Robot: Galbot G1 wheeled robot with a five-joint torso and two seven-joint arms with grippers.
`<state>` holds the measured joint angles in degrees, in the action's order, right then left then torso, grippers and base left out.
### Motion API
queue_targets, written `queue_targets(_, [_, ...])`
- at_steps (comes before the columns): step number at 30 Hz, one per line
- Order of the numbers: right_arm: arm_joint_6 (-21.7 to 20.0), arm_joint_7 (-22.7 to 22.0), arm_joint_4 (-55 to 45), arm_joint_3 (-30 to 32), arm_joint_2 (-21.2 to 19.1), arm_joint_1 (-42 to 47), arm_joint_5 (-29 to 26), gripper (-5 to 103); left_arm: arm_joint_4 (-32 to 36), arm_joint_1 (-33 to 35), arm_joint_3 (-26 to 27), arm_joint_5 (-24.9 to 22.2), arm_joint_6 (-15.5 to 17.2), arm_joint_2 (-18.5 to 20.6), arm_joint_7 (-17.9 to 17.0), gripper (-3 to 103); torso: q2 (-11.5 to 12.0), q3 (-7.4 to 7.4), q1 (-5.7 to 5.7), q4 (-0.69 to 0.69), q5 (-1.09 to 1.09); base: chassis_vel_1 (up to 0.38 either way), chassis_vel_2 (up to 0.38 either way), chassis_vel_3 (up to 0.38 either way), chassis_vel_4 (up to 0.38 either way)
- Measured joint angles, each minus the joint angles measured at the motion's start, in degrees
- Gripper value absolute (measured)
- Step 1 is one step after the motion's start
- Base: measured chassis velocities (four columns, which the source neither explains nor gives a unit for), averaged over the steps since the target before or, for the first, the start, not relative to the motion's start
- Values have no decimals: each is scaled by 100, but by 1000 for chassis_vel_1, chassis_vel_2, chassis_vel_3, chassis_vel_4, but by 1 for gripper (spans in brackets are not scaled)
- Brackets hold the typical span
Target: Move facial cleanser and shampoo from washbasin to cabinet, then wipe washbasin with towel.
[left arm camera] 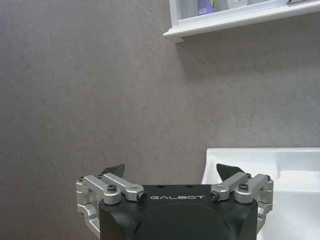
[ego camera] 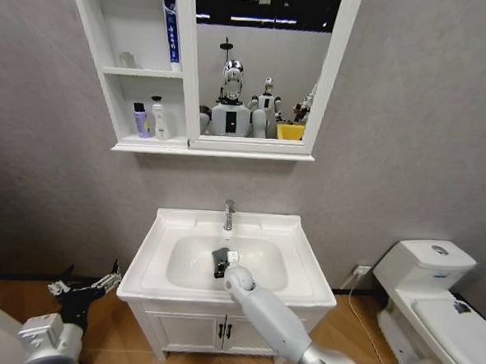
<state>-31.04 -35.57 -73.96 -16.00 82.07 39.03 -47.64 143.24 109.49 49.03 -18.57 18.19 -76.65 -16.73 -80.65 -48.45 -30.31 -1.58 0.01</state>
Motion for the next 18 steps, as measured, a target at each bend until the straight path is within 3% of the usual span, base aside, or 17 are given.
queue_targets(7, [-58, -93, -58, 73, -149, 85, -26, 1, 0, 0, 0, 0, 0, 0, 0, 100, 0, 0, 0, -1, 0, 0, 0, 0, 0])
queue_targets(18, [-258, -279, -758, 214, -1046, 231, -530, 1, 0, 0, 0, 0, 0, 0, 1, 100, -1, 0, 0, -1, 1, 0, 0, 0, 0])
